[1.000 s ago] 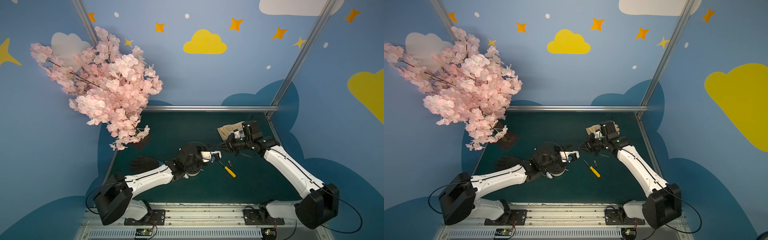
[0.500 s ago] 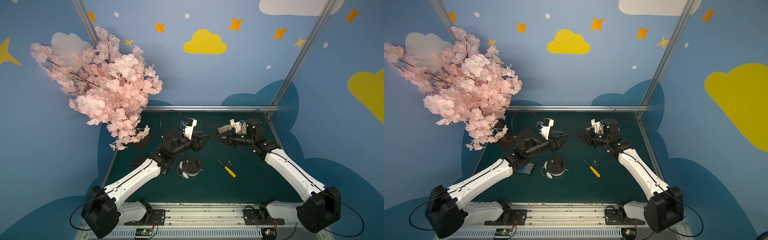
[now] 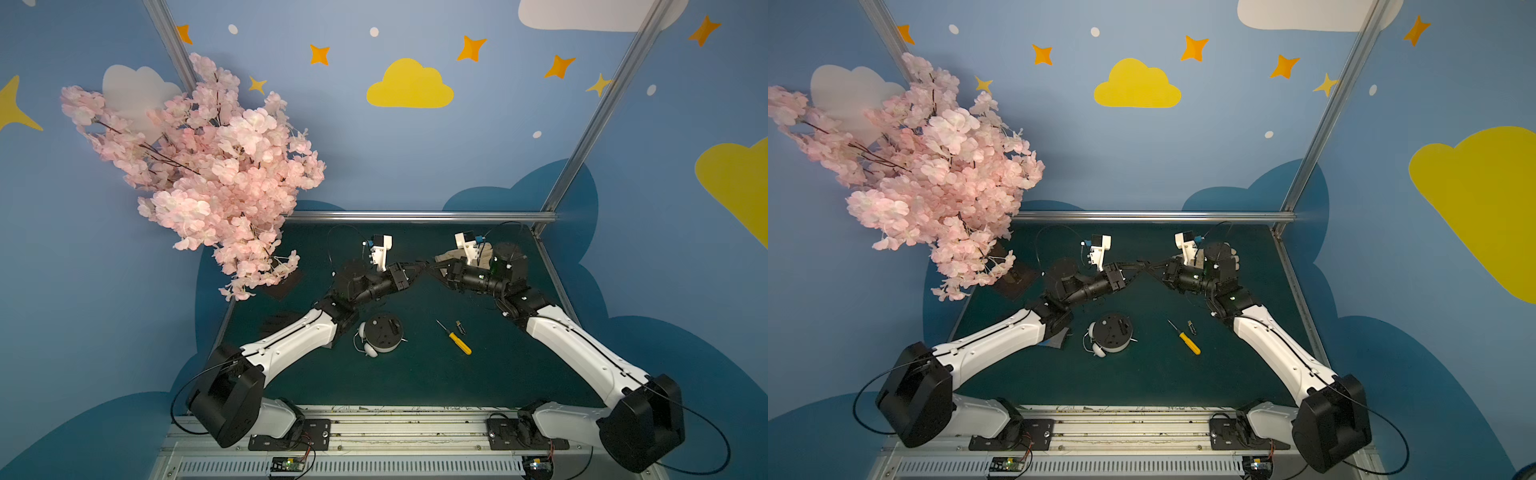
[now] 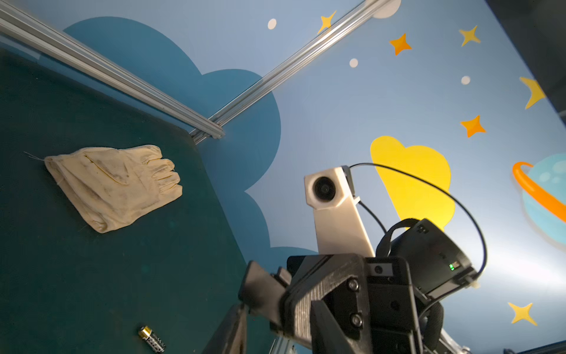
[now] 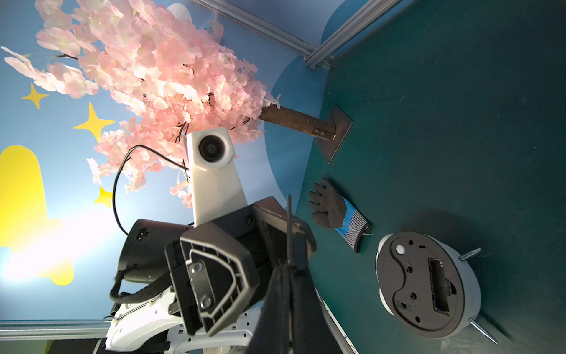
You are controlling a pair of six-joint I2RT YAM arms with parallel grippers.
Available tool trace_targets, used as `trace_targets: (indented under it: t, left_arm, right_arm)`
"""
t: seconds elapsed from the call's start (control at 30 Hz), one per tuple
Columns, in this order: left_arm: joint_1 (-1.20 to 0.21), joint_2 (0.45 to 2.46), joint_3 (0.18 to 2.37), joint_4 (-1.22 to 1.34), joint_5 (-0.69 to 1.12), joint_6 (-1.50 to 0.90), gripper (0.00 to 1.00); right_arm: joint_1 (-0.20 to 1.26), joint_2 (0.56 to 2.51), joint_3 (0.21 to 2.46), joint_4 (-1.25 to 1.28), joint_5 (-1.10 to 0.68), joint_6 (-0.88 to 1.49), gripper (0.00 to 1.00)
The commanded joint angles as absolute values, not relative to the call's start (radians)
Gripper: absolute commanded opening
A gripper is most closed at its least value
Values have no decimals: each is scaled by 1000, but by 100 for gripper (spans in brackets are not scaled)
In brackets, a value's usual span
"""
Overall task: Remove the battery from the alarm
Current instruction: Pick up the cover from the center of the board.
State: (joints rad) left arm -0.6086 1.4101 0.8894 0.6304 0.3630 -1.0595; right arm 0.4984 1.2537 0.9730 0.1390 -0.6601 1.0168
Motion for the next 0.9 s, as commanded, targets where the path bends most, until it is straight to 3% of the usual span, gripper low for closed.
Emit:
trace_targets:
  t: [0.0,0.2,0.37,0.6,0.73,0.87]
  left_arm:
    - [-595,1413,892,732,365,-1112,37]
    - [-595,1430,887,744,373,-1127,26]
    - [-589,1431,884,757,391,-1121,3]
    - [-485,1411,893,658,638,-1022,3]
    - [-461,1389,962,443,803,-853,3]
    - [-460,1385,1030,250,914,-720,3]
  right_arm:
    - [511,1221,969,206,-679,1022,0]
    - [518,1218,966,216,-672,1025,0]
    - [519,1225,963,170,-695,989,0]
    - [456,1215,1163,-492,-731,503,35]
    - [453,1231,1268,-713,-712,232,37]
    - [476,1297,1361,-817,-731,145,37]
